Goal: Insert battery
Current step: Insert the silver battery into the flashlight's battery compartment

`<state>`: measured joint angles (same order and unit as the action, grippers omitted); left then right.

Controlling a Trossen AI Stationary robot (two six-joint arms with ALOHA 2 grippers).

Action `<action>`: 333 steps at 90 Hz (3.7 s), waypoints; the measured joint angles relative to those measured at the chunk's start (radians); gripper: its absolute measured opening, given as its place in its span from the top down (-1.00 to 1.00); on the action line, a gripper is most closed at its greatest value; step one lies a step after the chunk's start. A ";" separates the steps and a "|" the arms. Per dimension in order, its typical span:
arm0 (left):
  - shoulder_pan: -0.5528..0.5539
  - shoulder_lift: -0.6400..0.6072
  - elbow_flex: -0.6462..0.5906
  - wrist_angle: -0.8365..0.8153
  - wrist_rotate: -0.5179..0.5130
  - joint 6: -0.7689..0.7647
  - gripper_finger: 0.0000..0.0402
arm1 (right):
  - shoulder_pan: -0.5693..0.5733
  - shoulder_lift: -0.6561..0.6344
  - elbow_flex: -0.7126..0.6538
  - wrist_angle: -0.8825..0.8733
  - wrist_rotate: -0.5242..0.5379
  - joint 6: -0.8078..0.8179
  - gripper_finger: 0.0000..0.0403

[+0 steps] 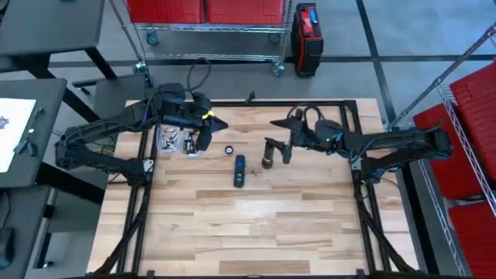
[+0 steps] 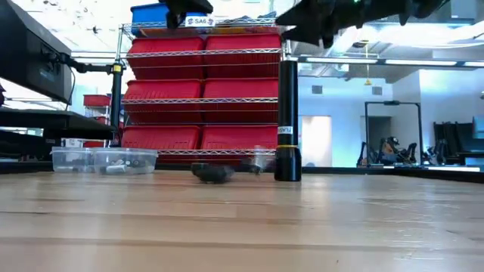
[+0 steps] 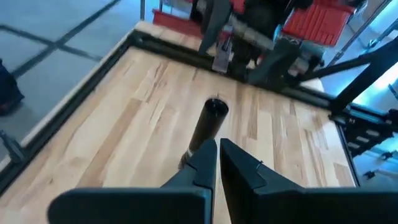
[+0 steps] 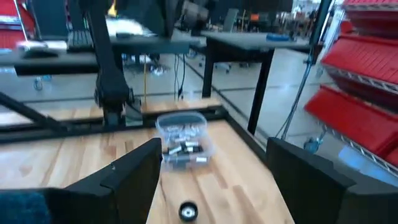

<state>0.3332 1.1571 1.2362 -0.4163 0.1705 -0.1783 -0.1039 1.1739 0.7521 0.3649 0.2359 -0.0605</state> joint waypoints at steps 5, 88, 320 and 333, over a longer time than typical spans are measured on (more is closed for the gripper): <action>0.000 0.001 0.000 -0.017 -0.016 -0.010 0.99 | 0.005 -0.015 0.000 -0.005 0.000 0.000 -0.40; -0.042 0.023 -0.001 -0.063 -0.026 -0.051 0.46 | 0.176 0.054 -0.131 -1.250 0.056 1.135 -0.40; -0.037 0.023 0.000 -0.062 -0.025 -0.018 0.46 | 0.061 -0.123 -0.147 -1.012 0.108 1.137 0.84; -0.037 0.023 0.000 -0.055 -0.025 -0.018 0.46 | 0.060 -0.199 -0.104 -0.851 0.125 0.964 0.84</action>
<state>0.2966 1.1797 1.2362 -0.4709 0.1454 -0.1967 -0.0437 0.9751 0.6478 -0.4857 0.3607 0.9040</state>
